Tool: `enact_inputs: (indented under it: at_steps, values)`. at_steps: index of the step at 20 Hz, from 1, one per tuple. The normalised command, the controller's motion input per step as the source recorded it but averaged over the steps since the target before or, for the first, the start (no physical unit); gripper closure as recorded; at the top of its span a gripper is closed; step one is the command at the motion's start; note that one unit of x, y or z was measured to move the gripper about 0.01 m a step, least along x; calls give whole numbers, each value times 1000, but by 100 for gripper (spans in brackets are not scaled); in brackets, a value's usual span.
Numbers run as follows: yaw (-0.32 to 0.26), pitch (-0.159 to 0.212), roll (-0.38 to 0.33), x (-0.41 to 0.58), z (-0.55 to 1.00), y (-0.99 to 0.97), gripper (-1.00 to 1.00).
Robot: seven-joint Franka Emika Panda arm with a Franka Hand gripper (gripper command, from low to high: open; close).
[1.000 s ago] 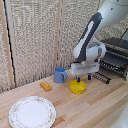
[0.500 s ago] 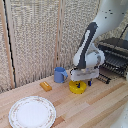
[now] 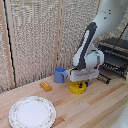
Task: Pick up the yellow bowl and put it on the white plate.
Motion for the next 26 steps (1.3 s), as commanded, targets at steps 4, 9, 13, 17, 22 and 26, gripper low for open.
enact_inputs:
  at_steps: [4, 9, 13, 17, 22, 26]
  values:
    - [1, 0, 40, 0, 449, 11, 100]
    - [13, 17, 46, 5, 973, -33, 100]
    - [51, 31, 30, 91, 1000, -85, 100]
    - [52, 41, 71, 219, 944, 23, 100]
    - [45, 52, 49, 241, 814, 427, 100]
    - [46, 27, 2, 116, 554, 775, 100]
